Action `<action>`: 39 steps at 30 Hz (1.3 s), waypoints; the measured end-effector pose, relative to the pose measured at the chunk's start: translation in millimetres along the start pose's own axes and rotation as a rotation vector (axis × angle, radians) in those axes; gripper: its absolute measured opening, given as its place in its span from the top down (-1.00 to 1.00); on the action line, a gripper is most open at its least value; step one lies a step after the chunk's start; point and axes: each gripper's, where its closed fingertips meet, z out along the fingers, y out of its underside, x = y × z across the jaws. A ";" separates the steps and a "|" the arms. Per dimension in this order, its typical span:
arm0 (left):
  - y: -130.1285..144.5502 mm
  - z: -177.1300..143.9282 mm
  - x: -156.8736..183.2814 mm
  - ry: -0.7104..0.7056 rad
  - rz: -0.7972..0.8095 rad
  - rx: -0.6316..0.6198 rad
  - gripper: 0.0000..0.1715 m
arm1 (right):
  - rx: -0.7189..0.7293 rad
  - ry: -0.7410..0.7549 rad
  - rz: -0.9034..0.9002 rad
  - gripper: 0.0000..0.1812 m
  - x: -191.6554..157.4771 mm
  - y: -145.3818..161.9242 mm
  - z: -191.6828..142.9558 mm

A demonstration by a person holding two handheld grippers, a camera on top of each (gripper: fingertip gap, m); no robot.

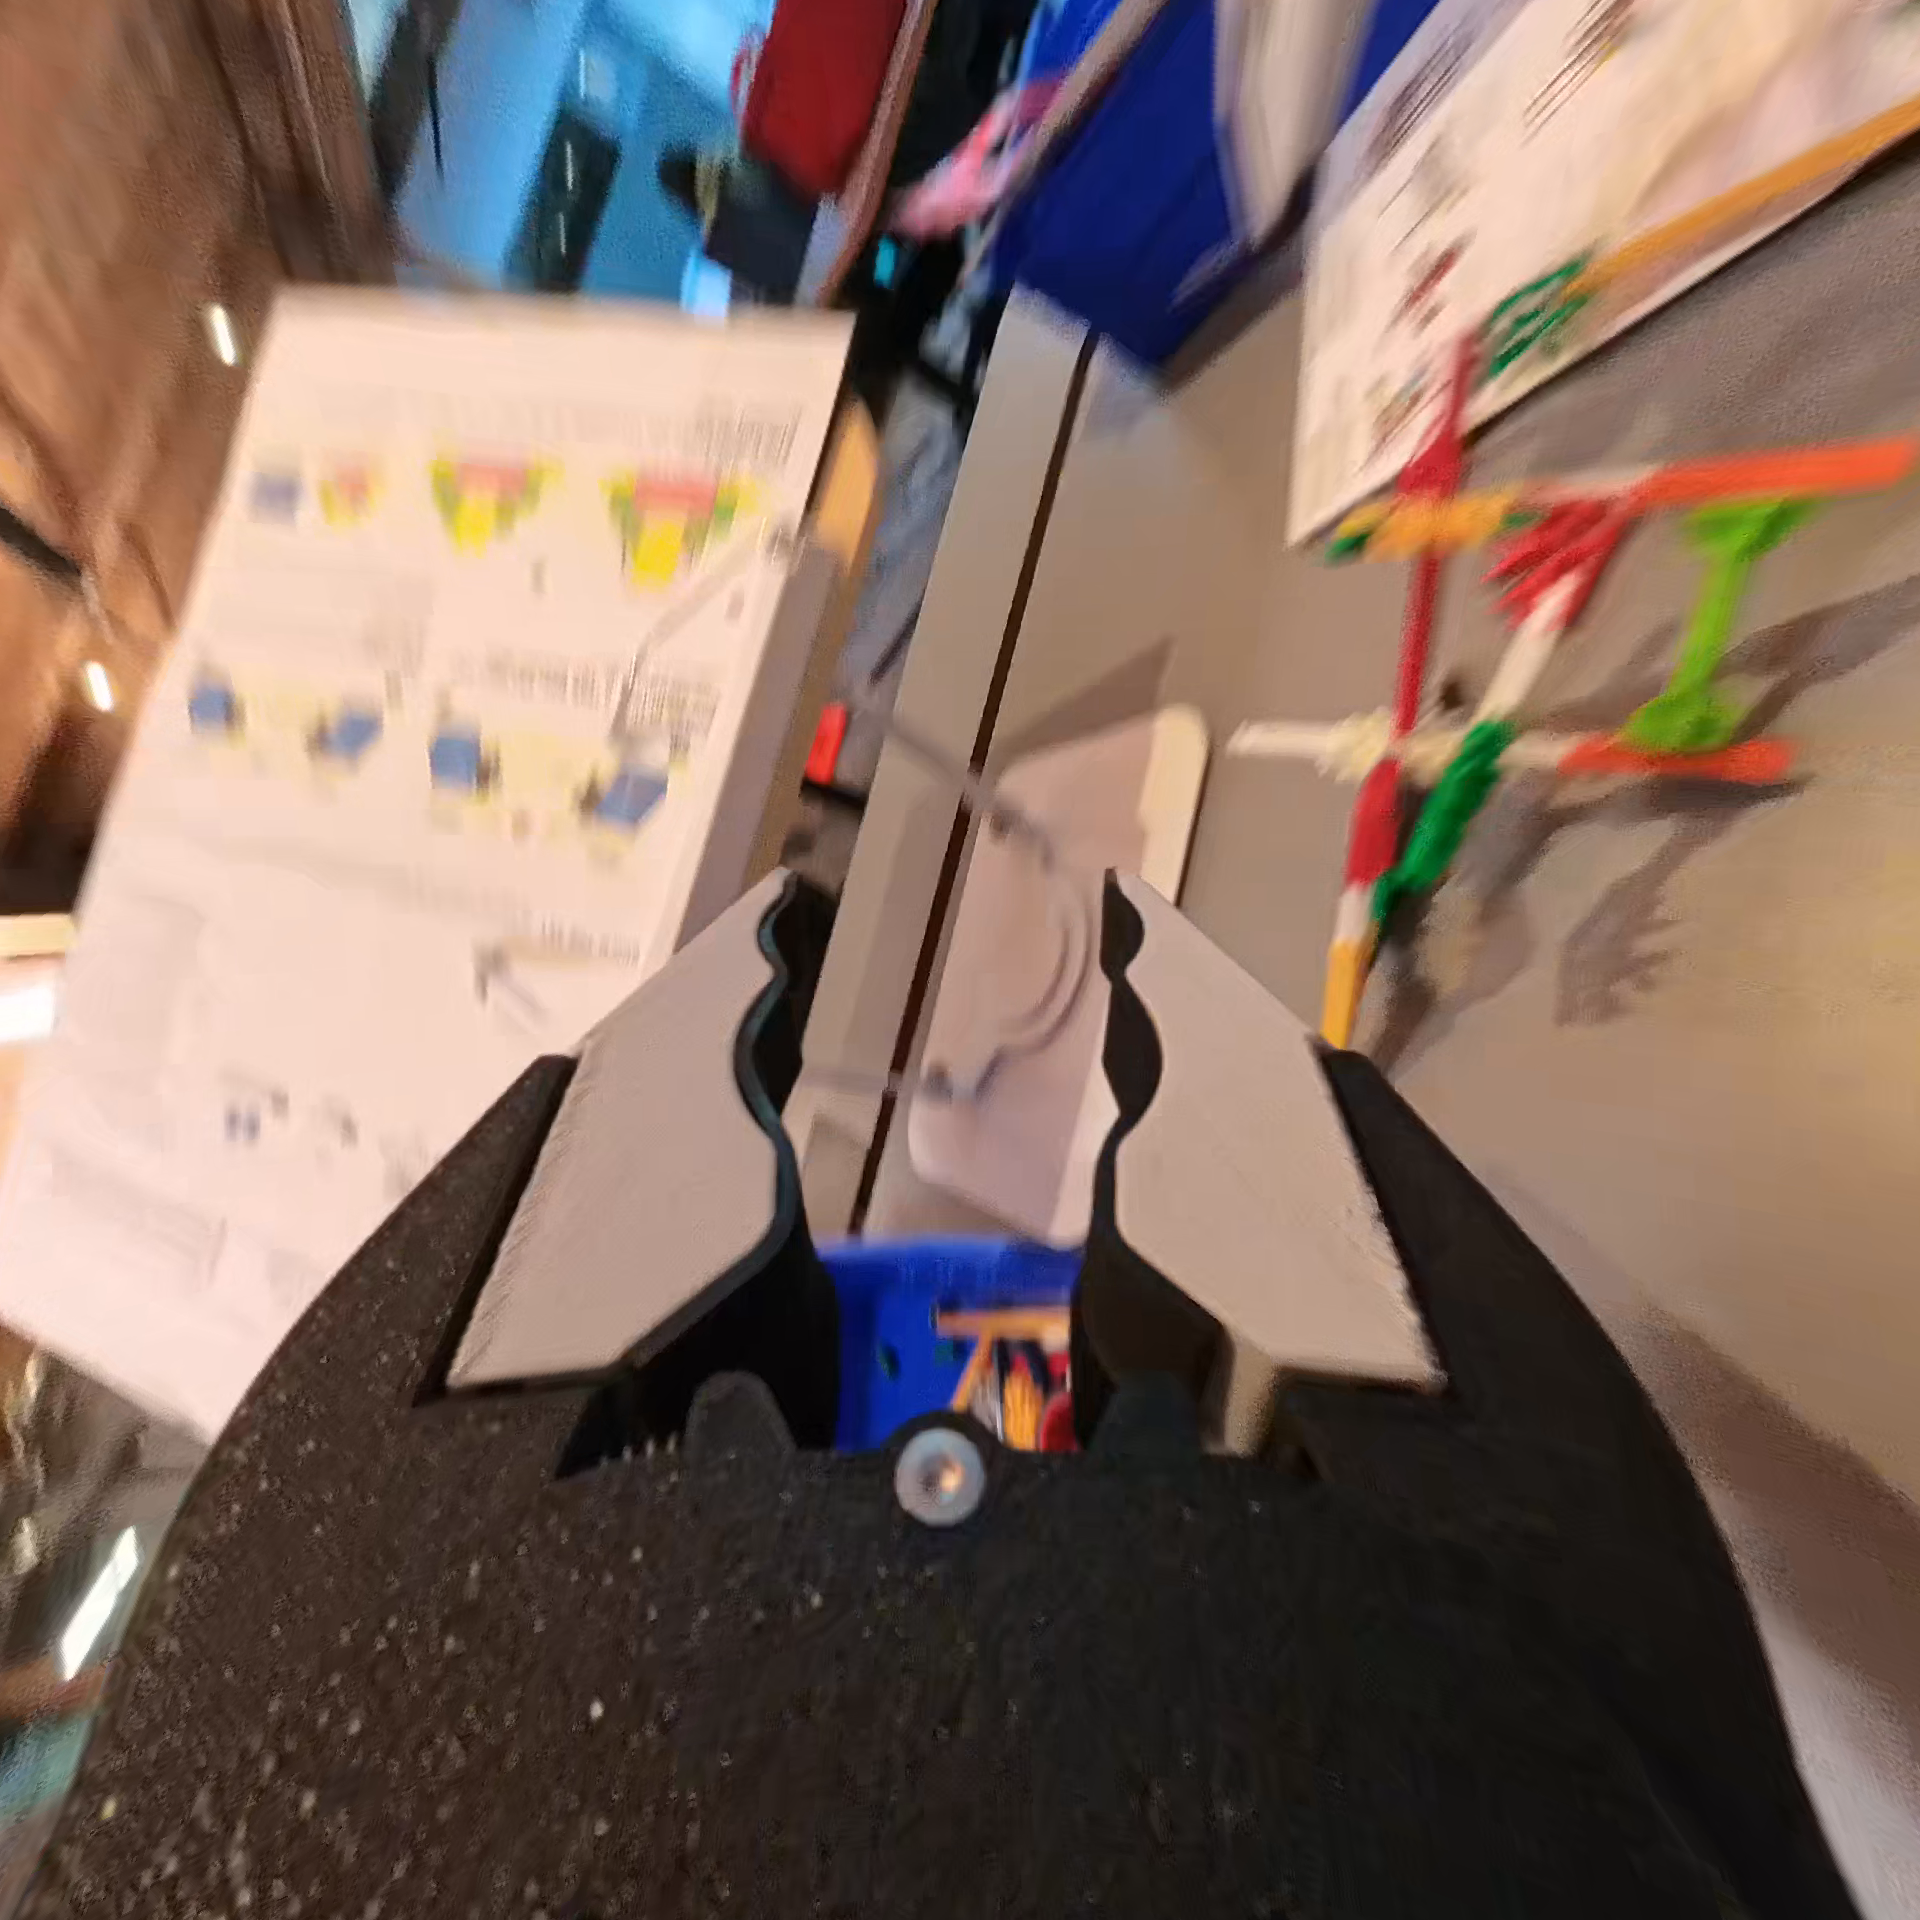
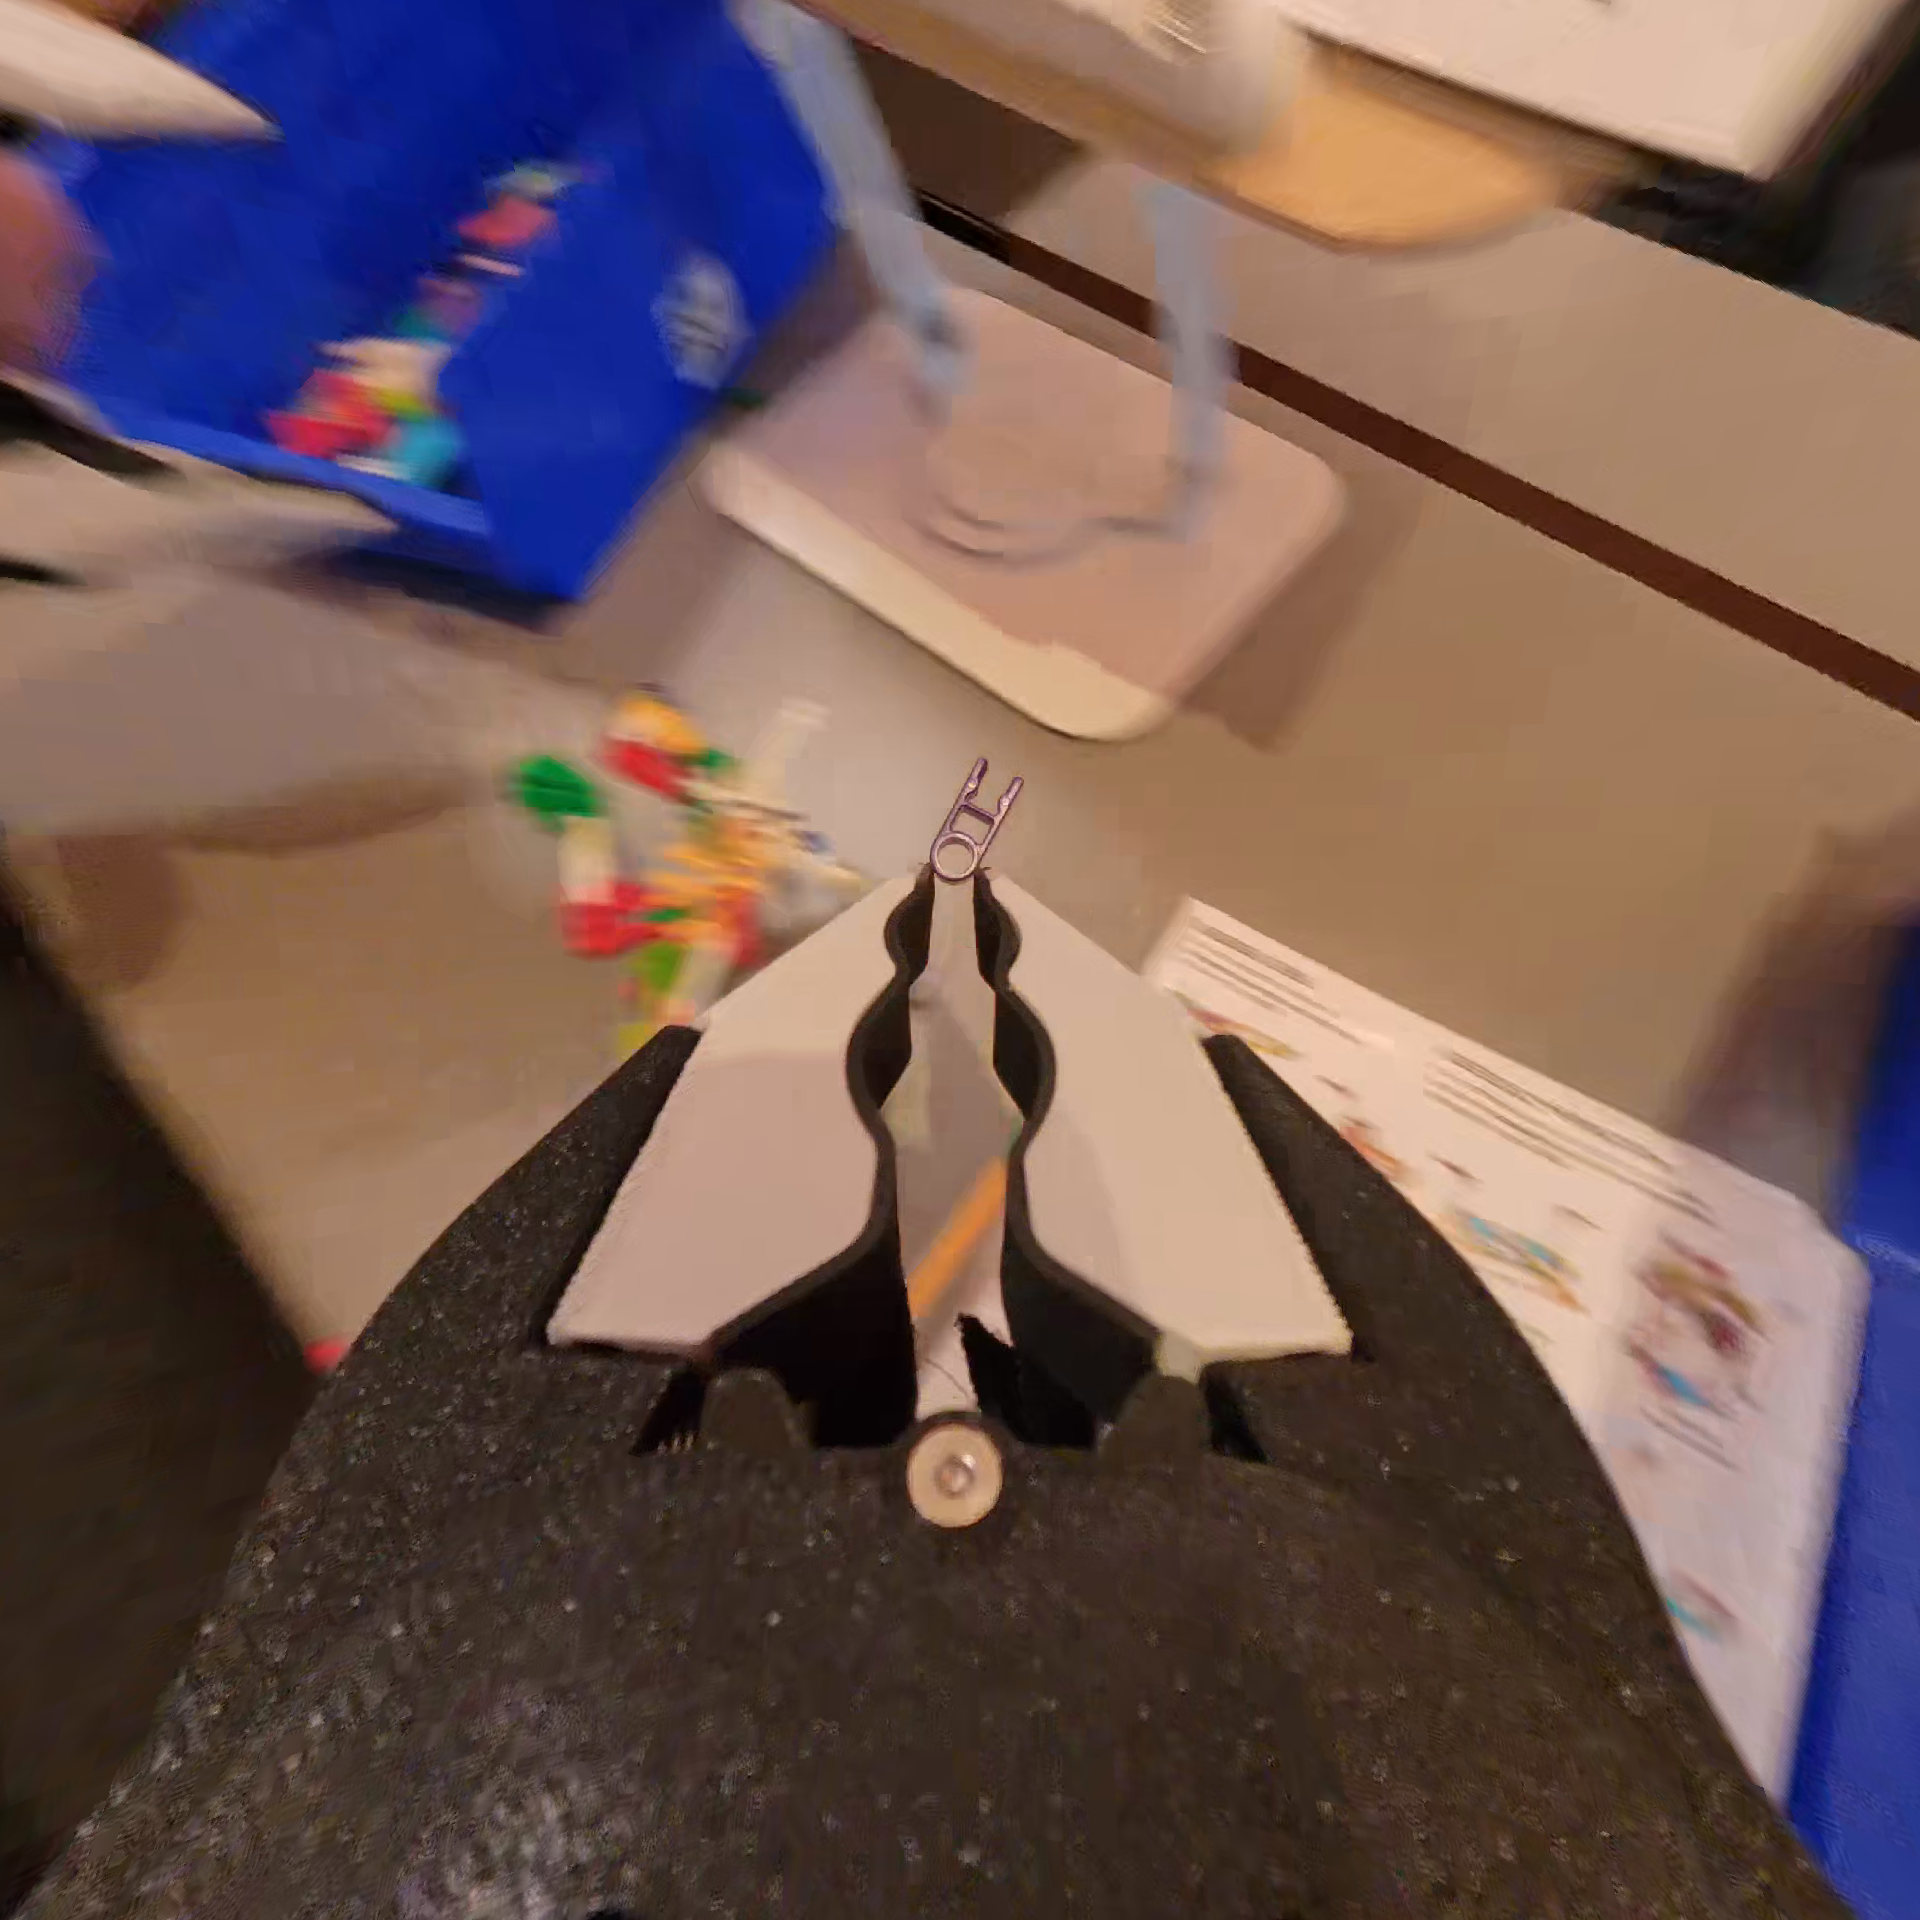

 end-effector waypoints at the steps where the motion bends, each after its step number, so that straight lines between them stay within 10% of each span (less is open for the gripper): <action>1: -18.5 -0.2 12.9 0.026 0.053 0.058 0.38 | 0.018 -0.082 -0.025 0.94 -26.6 -9.8 -3.3; 7: -74.9 -3.7 55.2 0.075 0.226 0.206 0.47 | 0.017 -0.406 -0.101 0.94 -118.3 -28.2 -10.3; 15: -76.1 -11.1 46.5 0.053 0.230 0.231 0.97 | 0.037 -0.501 -0.098 0.94 -136.1 -35.1 -2.8; 19: -24.0 -14.9 3.8 -0.012 0.152 0.062 0.97 | 0.077 -0.326 -0.067 0.80 -87.3 -33.8 -3.0; 24: 104.3 -23.5 -44.9 -0.054 -0.113 -0.311 0.95 | -0.131 0.059 -0.078 0.68 3.8 27.0 1.1; 29: 168.4 -27.0 -49.3 -0.061 -0.275 -0.472 0.33 | -0.245 0.103 -0.038 0.61 20.8 71.8 17.0; 39: 31.5 1.5 19.7 0.214 -0.189 -0.081 0.27 | -0.041 -0.146 -0.064 0.63 -53.9 33.1 20.5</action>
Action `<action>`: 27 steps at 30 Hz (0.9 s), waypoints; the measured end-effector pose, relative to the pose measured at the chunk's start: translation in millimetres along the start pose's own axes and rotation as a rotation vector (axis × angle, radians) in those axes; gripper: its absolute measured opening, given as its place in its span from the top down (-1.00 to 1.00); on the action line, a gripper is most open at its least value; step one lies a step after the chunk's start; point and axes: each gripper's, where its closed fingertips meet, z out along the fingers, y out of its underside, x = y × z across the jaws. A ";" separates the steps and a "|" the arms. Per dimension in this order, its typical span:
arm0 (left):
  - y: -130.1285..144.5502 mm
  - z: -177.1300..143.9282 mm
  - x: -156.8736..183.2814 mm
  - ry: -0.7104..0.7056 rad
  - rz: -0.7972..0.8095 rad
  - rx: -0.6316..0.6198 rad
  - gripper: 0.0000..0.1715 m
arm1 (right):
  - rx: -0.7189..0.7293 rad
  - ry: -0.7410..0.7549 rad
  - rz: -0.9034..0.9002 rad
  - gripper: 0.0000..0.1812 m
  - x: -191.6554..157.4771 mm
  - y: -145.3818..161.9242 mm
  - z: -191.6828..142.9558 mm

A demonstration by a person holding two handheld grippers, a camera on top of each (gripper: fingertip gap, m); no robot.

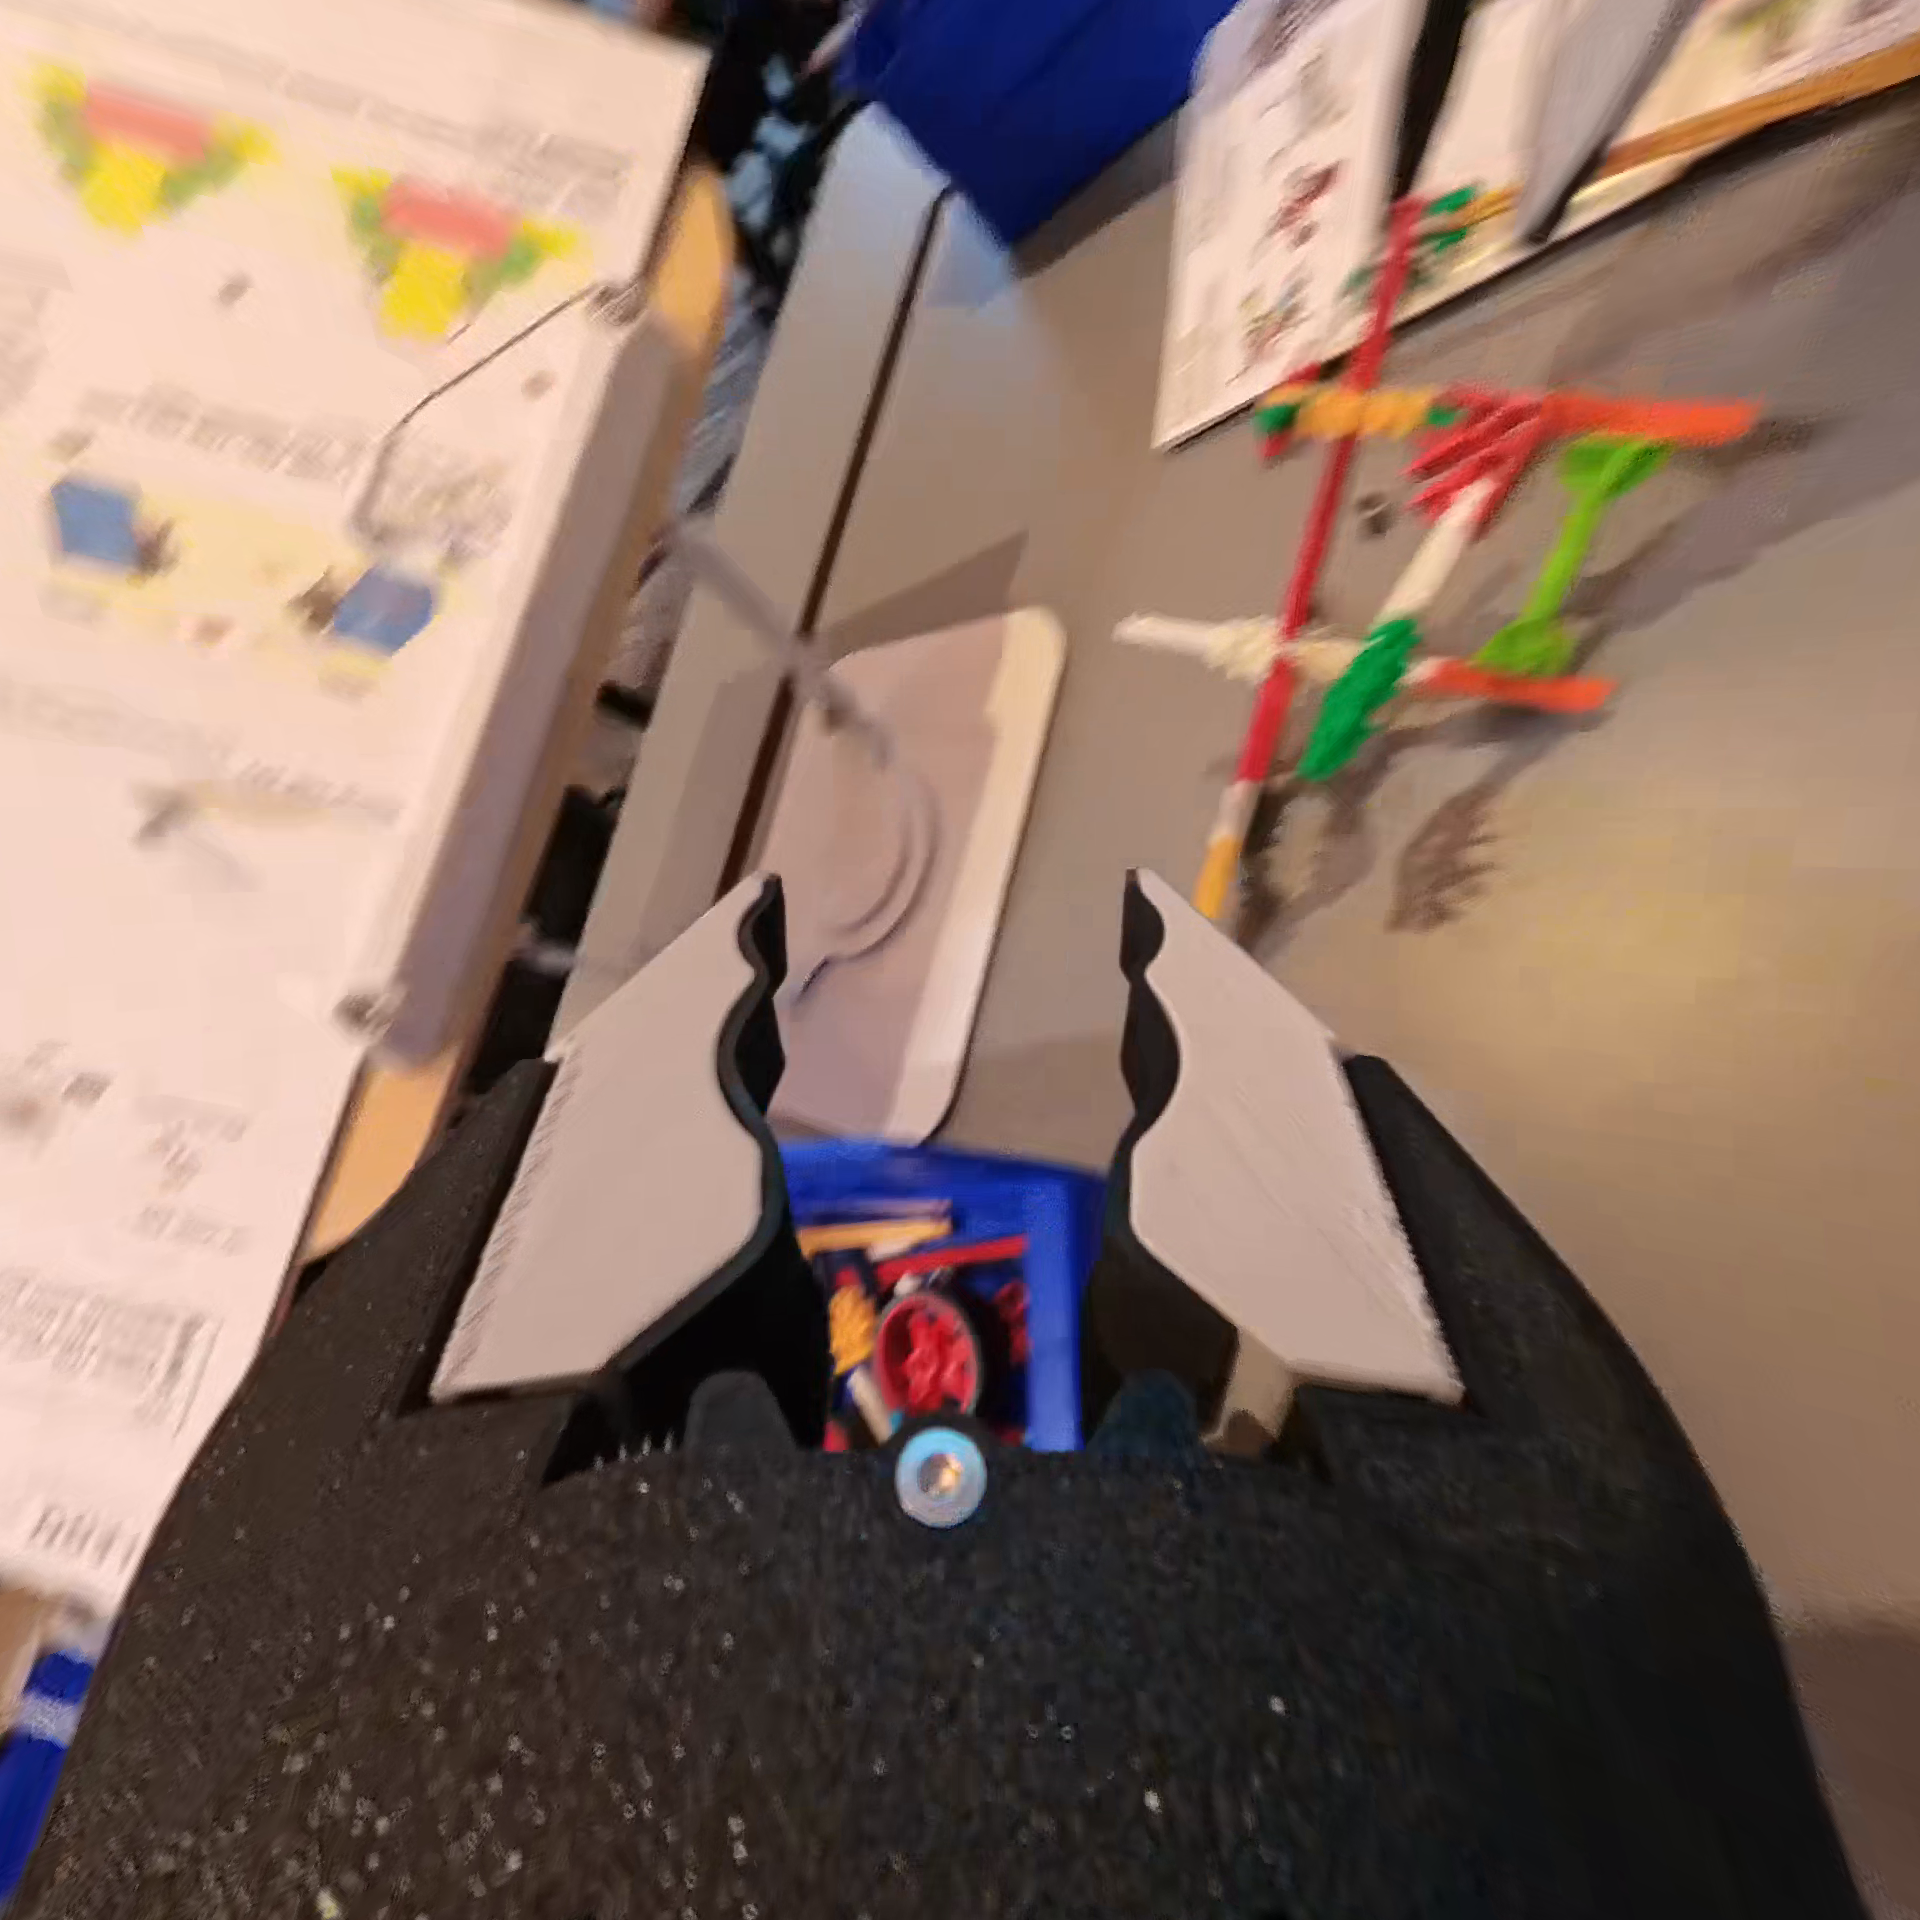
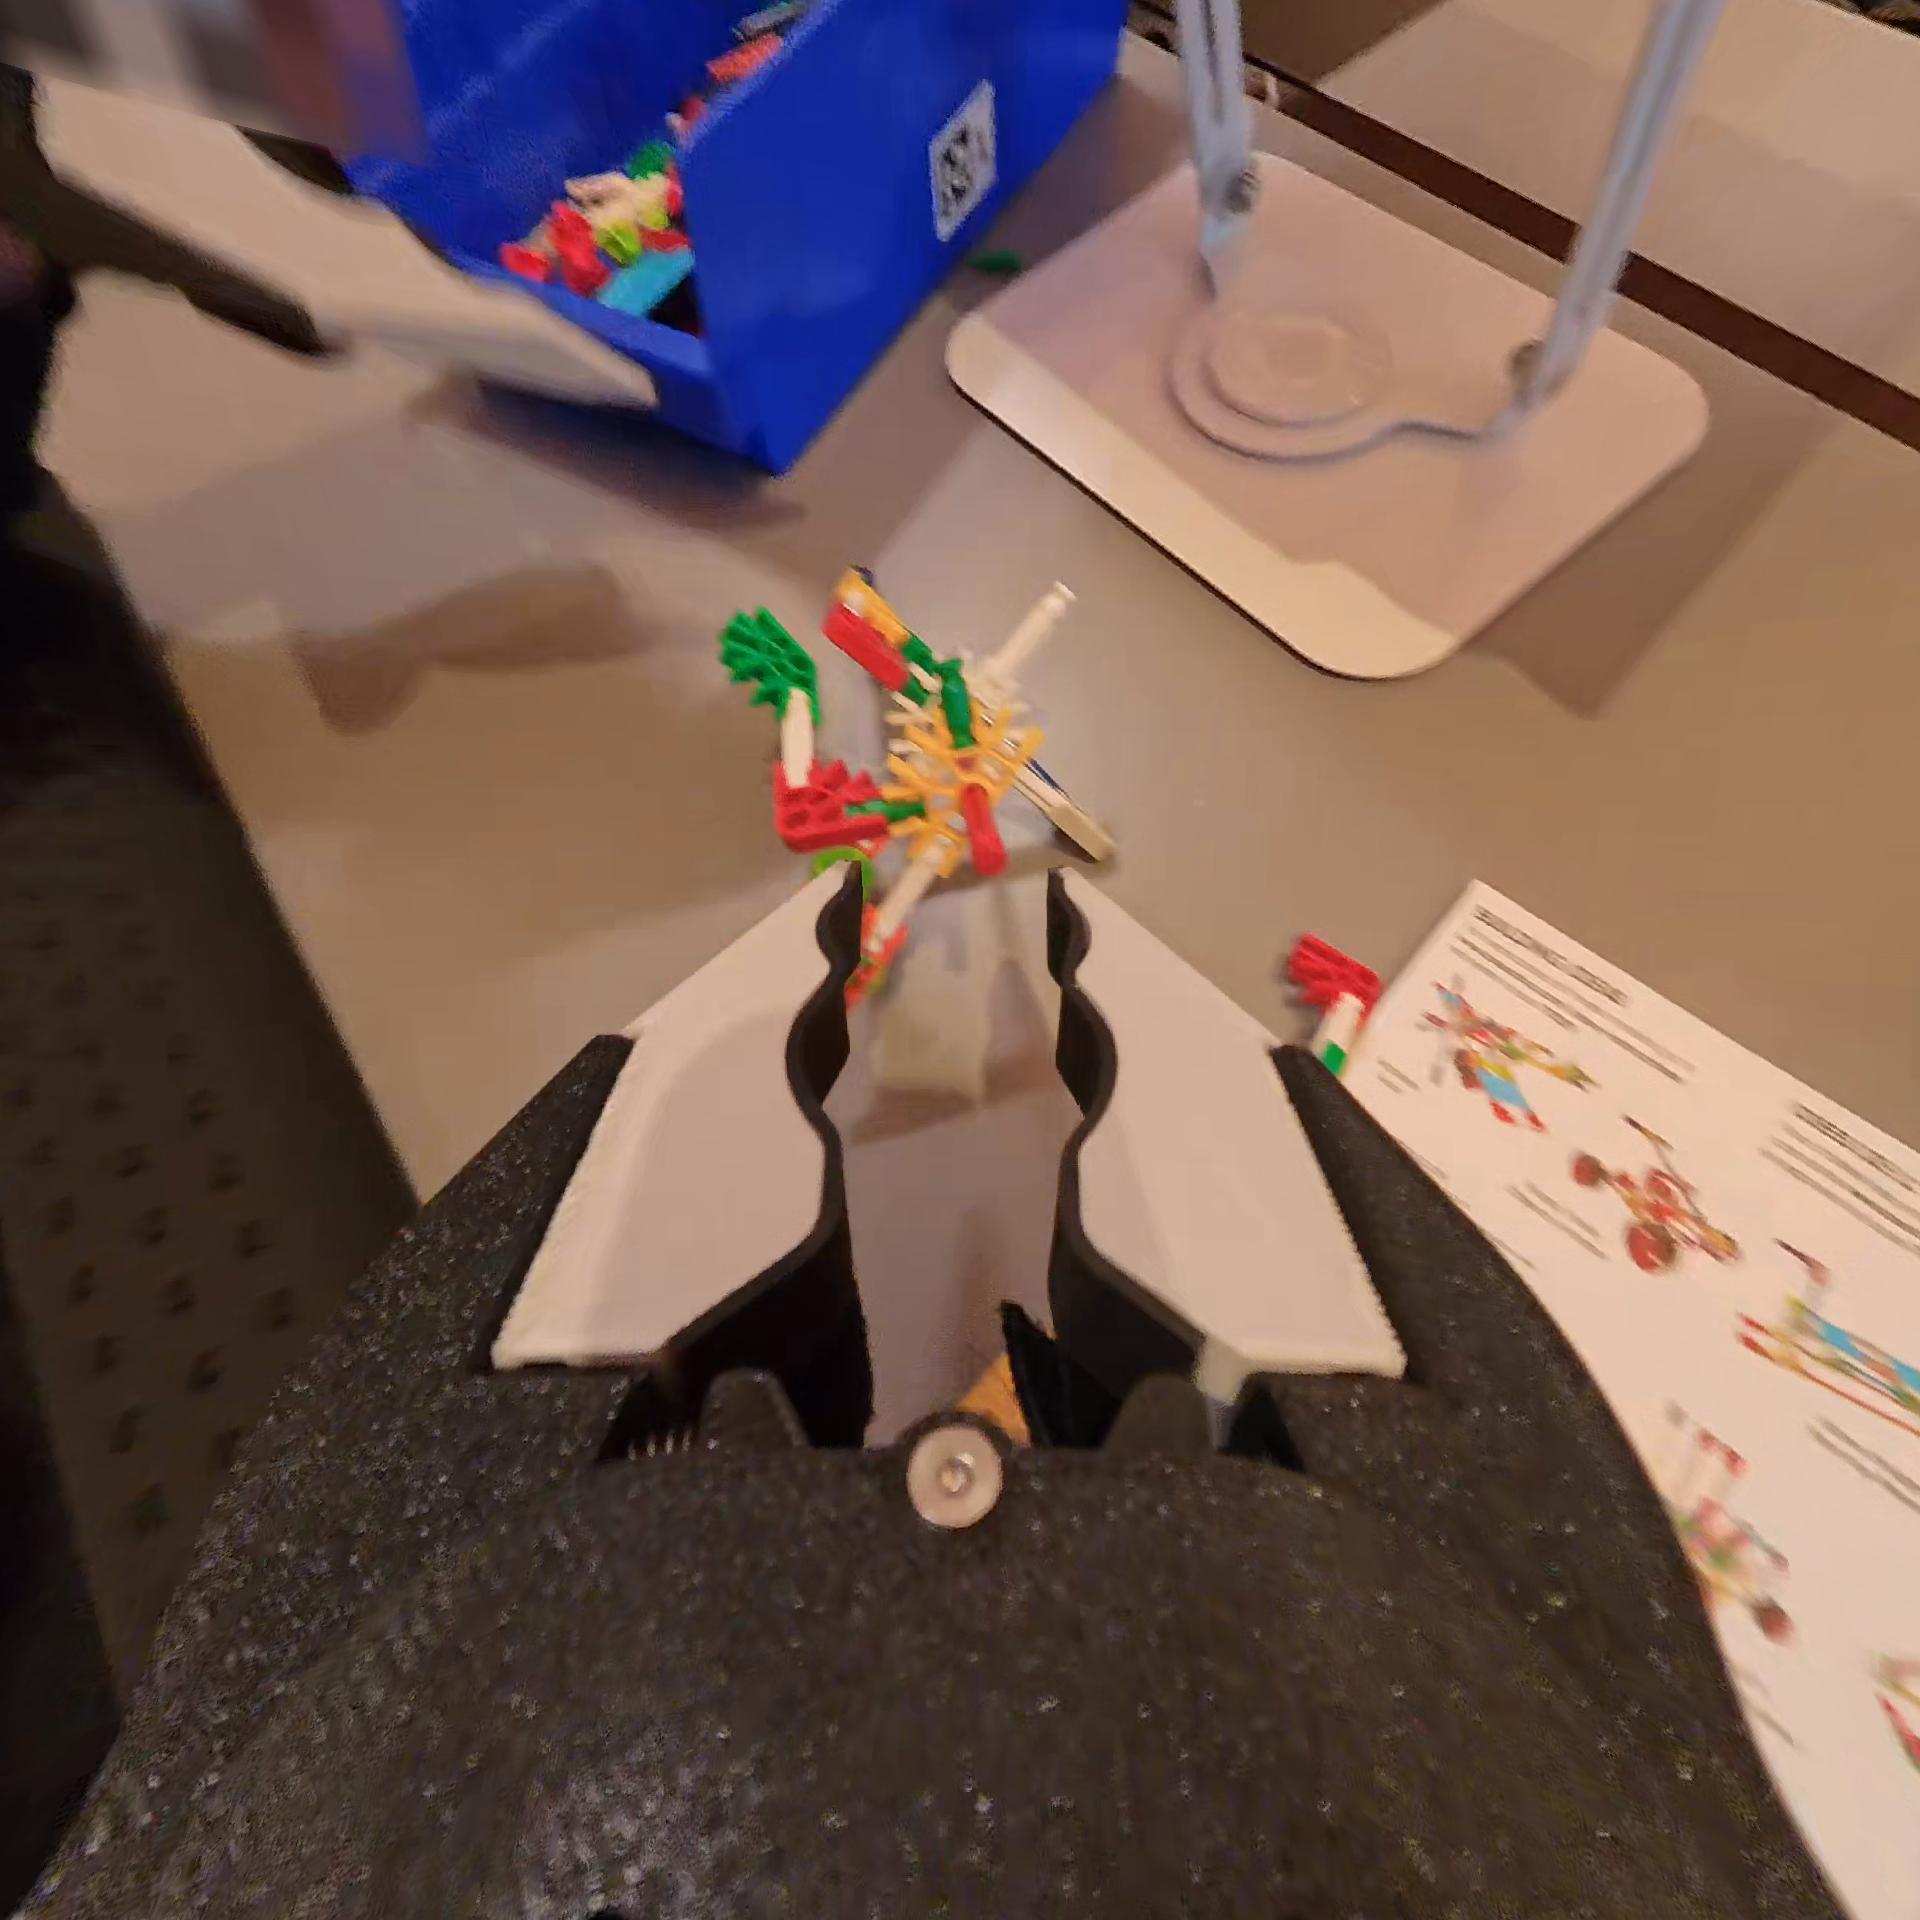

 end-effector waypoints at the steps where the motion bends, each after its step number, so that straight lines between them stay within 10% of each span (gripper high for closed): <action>1: -10.7 5.5 15.3 0.046 0.027 0.016 0.27 | 0.009 -0.025 0.004 0.63 -4.3 -2.2 4.4; 8: -32.4 52.0 98.0 0.193 0.269 -0.050 0.43 | 0.026 -0.034 0.005 0.95 -2.5 -4.0 21.6; 10: -29.1 58.6 97.0 0.162 0.301 -0.056 0.87 | 0.054 -0.055 0.018 0.96 -4.9 -7.1 18.1; 19: -48.4 47.7 79.0 0.243 -0.009 0.094 0.97 | 0.101 -0.034 -0.014 0.69 -18.0 -12.4 7.3; 27: -73.5 32.6 80.2 0.358 -0.193 0.250 0.97 | 0.110 0.010 -0.053 0.89 -15.2 -12.8 27.4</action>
